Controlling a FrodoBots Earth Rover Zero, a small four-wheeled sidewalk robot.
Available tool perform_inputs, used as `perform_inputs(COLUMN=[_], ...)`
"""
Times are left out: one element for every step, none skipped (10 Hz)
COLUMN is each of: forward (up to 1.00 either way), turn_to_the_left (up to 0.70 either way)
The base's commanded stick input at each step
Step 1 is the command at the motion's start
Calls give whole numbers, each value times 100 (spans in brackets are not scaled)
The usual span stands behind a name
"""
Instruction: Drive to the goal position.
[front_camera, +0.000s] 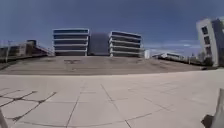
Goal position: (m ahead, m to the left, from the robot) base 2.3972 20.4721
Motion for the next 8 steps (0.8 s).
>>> perform_inputs(forward=[70,70,70,70,70,70,70,70], turn_to_the_left=[4,13,22,26,7,-5,-5,-5])
